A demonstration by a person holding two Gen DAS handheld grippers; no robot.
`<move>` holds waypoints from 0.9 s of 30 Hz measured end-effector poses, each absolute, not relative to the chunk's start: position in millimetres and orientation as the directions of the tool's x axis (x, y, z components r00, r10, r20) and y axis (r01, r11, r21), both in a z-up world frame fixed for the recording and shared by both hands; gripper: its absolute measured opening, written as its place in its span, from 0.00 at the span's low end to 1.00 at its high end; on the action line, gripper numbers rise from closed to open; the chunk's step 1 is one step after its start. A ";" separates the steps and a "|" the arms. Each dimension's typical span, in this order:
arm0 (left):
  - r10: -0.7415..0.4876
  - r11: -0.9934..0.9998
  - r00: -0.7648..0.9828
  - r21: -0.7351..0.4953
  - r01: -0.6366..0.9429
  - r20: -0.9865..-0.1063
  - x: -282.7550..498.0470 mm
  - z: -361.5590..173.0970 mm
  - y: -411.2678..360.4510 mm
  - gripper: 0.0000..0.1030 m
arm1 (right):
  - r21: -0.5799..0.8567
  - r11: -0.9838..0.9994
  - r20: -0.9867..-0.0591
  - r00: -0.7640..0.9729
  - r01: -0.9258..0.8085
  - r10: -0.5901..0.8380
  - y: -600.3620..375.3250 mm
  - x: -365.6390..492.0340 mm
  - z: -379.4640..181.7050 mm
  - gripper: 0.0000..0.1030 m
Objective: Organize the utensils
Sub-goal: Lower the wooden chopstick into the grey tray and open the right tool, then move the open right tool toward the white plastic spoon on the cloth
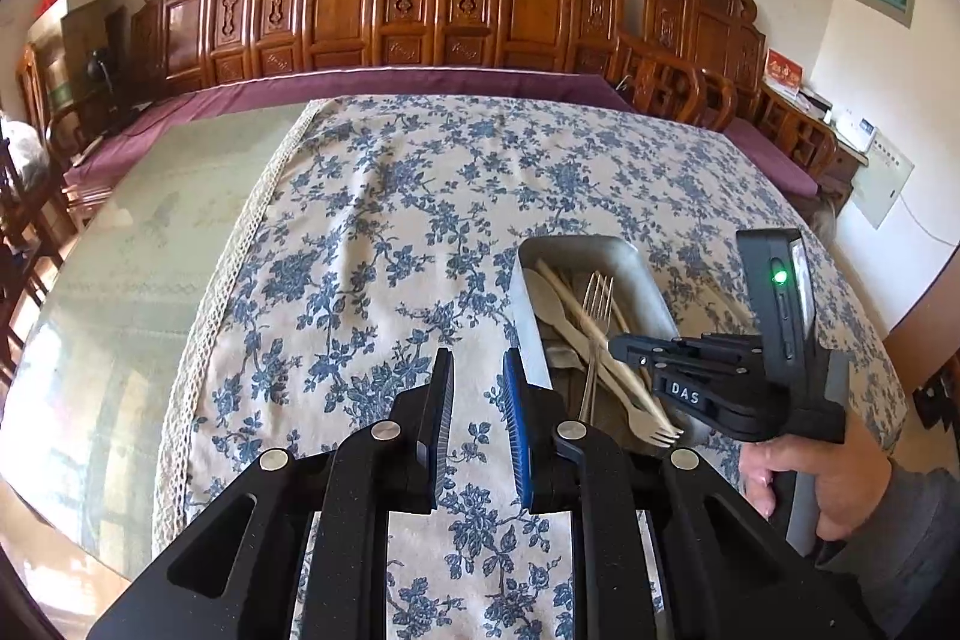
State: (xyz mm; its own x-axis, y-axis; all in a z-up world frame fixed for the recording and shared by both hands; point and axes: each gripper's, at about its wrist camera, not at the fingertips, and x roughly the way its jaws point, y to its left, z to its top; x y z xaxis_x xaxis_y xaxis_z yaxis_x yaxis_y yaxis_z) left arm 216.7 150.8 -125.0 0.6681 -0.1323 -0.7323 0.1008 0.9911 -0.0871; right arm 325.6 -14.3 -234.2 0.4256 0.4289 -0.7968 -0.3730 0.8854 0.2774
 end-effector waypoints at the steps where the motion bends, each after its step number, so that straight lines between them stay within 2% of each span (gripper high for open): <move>1: -0.131 0.991 0.666 -0.084 0.102 -0.735 216.8 -126.4 148.8 0.15 | 0.278 0.883 -0.794 0.428 -0.377 0.432 -15.0 325.6 -233.1 0.07; 11: -0.123 0.991 0.662 -0.051 0.128 -0.739 214.5 -130.1 119.1 0.16 | 0.242 0.874 -0.738 0.504 -0.422 0.448 -64.6 300.4 -204.0 0.07; 20: -0.130 0.984 0.645 -0.020 0.175 -0.753 219.6 -137.4 69.9 0.17 | 0.132 0.913 -0.728 0.587 -0.386 0.353 -148.4 282.0 -190.5 0.07; 24: -0.143 0.979 0.641 -0.011 0.205 -0.754 222.9 -140.0 41.8 0.23 | 0.122 0.935 -0.730 0.608 -0.334 0.313 -189.1 281.9 -195.8 0.07; 27: -0.156 0.974 0.635 -0.011 0.226 -0.756 226.1 -144.3 19.7 0.23 | 0.101 0.953 -0.732 0.627 -0.286 0.266 -218.4 281.8 -203.3 0.07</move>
State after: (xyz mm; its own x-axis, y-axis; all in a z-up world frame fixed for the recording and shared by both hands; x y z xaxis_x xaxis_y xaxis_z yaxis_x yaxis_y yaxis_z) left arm 226.1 19.7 -144.3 0.6352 -0.1557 -0.7565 0.2260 0.9741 -0.0107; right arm 281.8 -218.4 -203.3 0.6273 0.2663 -0.7319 -0.2863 0.9528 0.1013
